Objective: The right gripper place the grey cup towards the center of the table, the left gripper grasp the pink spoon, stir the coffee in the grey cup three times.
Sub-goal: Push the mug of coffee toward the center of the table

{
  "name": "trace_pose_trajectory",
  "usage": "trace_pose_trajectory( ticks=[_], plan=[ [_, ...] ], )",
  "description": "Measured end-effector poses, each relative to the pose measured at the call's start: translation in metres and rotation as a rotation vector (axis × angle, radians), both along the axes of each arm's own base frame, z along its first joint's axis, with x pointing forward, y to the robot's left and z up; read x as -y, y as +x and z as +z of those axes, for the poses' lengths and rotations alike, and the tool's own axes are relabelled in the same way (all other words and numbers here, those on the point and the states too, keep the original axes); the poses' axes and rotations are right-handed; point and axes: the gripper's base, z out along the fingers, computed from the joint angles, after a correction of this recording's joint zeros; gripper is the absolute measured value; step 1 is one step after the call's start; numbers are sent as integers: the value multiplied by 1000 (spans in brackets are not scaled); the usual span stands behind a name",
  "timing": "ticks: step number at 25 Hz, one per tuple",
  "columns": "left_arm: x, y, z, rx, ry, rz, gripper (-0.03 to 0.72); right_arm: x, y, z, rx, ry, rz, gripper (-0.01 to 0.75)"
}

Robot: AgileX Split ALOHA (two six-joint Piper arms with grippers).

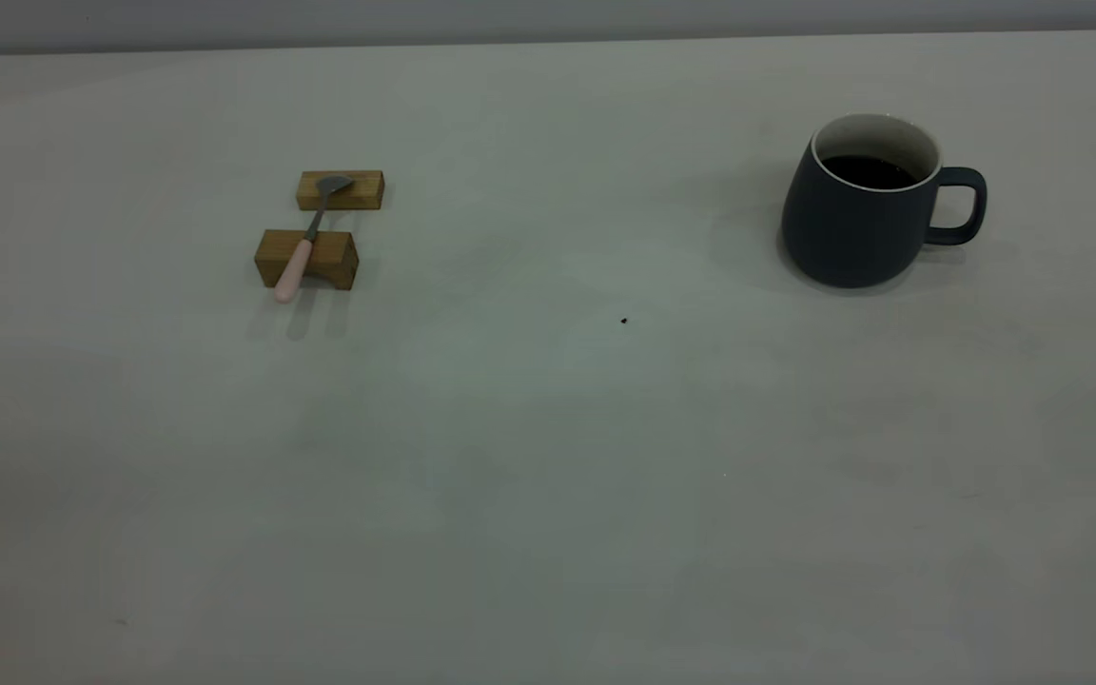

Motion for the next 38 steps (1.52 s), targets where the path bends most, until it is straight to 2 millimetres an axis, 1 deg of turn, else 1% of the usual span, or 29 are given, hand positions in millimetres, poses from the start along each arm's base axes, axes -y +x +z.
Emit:
trace_pose_trajectory(
  ticks=[17,20,21,23,26,28,30,33,38],
  plan=[
    [0,0,0,0,0,0,459,-1,1,2,17,-6,22,242],
    [0,0,0,0,0,0,459,-2,8,8,32,-65,67,261],
    [0,0,0,0,0,0,459,-3,14,11,29,-95,94,284],
    [0,0,0,0,0,0,459,-6,30,14,-2,-157,163,355],
    [0,0,0,0,0,0,459,-12,64,14,-93,-243,282,473],
    [0,0,0,0,0,0,459,-16,91,9,-151,-288,352,527],
    [0,0,0,0,0,0,459,-19,118,3,-179,-325,405,552],
    [0,0,0,0,0,0,459,-23,159,-14,-217,-354,459,561],
    [0,0,0,0,0,0,459,-28,227,-42,-379,-339,510,562]
  ],
)
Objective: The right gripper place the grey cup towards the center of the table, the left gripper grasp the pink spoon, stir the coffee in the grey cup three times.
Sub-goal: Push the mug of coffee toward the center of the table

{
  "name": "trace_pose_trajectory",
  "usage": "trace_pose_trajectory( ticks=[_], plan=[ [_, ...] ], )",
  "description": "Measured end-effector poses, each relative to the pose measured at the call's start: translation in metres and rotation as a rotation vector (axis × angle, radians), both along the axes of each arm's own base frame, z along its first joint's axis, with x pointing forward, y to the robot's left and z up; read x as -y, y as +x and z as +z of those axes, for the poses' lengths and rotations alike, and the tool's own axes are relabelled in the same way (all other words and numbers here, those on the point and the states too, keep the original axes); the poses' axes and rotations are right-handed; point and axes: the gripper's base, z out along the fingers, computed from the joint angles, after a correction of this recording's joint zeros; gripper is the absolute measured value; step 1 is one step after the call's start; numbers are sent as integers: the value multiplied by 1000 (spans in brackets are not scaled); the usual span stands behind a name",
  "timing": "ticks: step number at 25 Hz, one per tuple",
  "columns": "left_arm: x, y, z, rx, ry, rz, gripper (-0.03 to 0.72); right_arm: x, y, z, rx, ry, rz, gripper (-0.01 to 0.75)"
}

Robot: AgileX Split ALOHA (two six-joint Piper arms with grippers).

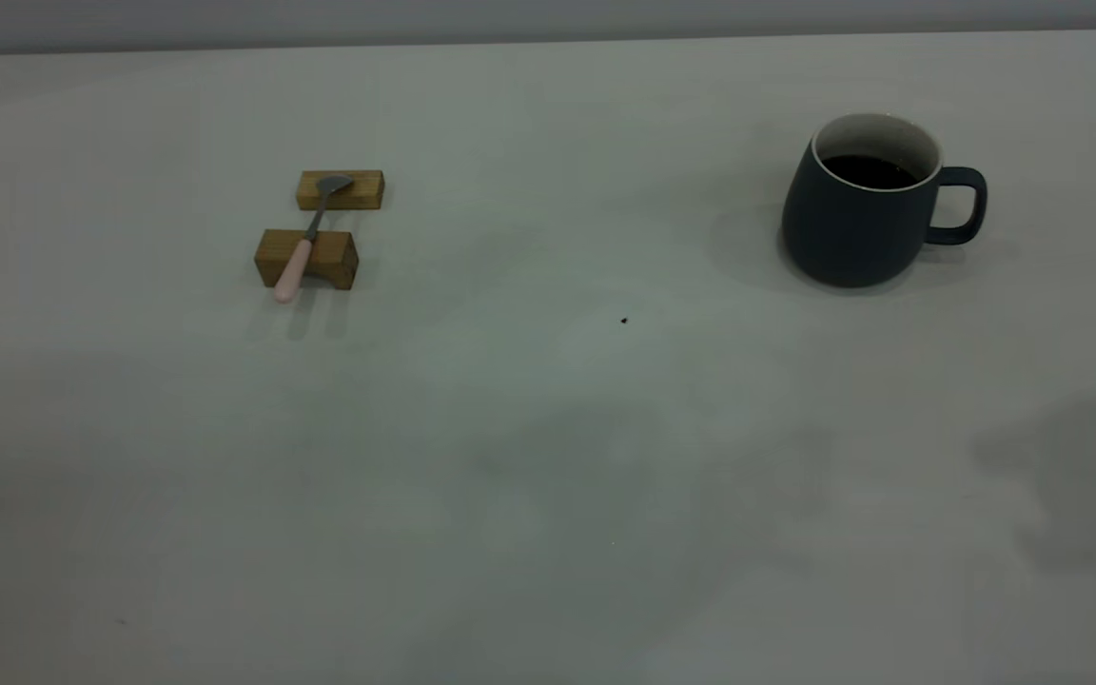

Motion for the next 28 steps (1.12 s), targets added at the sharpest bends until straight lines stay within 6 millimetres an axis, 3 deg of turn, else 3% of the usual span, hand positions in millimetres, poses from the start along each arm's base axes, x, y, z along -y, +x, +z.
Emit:
trace_pose_trajectory(
  ticks=[6,15,22,28],
  plan=[
    [0,0,0,0,0,0,459,-6,73,-42,-205,-25,54,562],
    [0,0,0,0,0,0,459,-15,171,-113,-310,-189,435,538],
    [0,0,0,0,0,0,459,-10,208,-143,-309,-273,595,487],
    [0,0,0,0,0,0,459,-1,213,-161,-299,-289,679,483]
  ],
)
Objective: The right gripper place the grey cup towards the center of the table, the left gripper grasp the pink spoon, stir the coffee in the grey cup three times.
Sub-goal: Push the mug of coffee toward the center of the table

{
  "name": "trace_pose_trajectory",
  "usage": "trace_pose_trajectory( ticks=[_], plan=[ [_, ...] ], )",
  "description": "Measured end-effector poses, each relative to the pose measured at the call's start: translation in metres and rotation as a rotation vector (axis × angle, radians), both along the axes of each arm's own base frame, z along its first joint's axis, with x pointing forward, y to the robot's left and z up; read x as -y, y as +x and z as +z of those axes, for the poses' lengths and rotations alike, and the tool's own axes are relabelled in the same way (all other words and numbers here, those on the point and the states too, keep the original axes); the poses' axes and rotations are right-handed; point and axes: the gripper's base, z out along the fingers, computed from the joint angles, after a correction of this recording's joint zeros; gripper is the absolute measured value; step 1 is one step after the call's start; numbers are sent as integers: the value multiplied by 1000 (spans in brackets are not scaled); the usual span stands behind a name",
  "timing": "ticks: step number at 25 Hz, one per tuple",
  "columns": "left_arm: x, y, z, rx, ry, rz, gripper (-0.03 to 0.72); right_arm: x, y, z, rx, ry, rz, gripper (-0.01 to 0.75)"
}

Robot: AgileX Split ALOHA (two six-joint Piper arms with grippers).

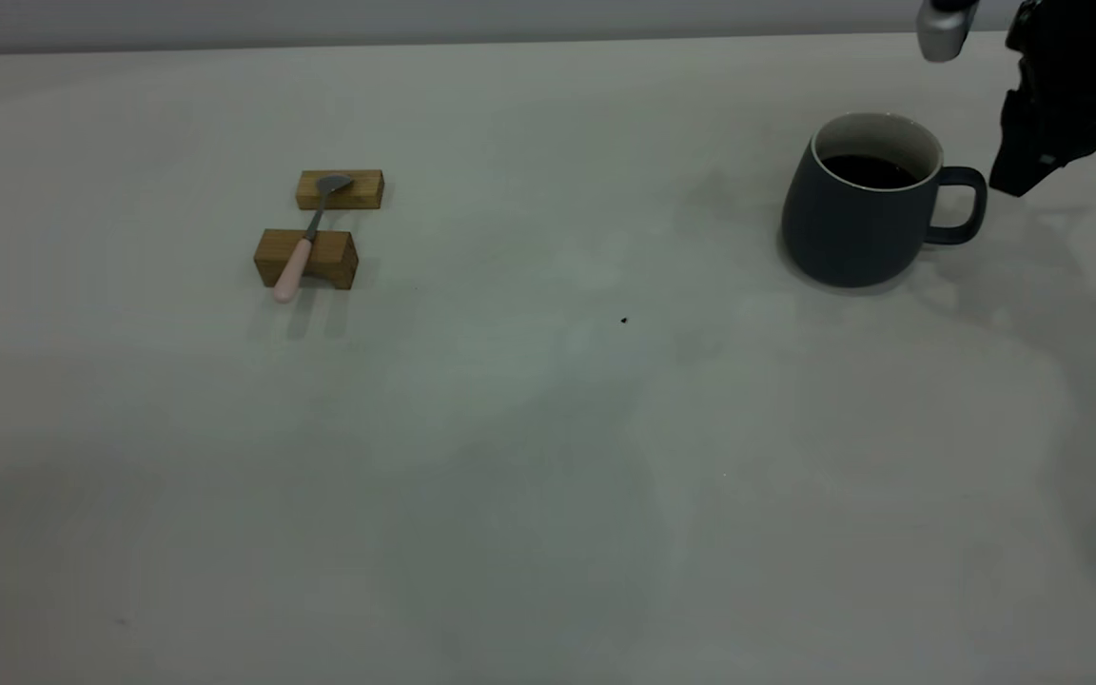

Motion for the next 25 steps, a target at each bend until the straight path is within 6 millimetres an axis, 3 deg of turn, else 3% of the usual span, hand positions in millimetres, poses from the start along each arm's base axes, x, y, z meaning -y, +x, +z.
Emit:
trace_pose_trajectory(
  ticks=[7,14,25],
  plan=[
    [0,0,0,0,0,0,459,-7,3,-21,33,54,87,483],
    [0,0,0,0,0,0,459,-15,4,-27,45,79,98,483],
    [0,0,0,0,0,0,459,-80,-3,-36,52,156,154,483]
  ],
)
